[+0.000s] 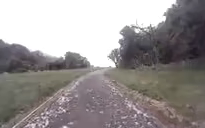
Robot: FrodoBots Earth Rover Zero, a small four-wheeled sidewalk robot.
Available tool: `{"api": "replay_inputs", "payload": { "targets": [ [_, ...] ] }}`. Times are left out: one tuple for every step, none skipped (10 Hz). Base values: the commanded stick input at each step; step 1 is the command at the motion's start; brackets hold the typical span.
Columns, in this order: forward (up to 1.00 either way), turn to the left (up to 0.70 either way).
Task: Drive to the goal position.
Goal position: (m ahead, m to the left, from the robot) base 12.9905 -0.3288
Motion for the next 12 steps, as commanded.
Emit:
{"api": "replay_inputs", "payload": {
  "targets": [
    [0.85, 0.00],
    [0.85, 0.00],
    [0.85, 0.00],
    [0.85, 0.00],
    [0.85, 0.00],
    [0.85, 0.00],
    [0.85, 0.00],
    [0.85, 0.00],
    [0.85, 0.00],
    [0.85, 0.00],
    [0.85, 0.00],
    [0.85, 0.00]
  ]
}}
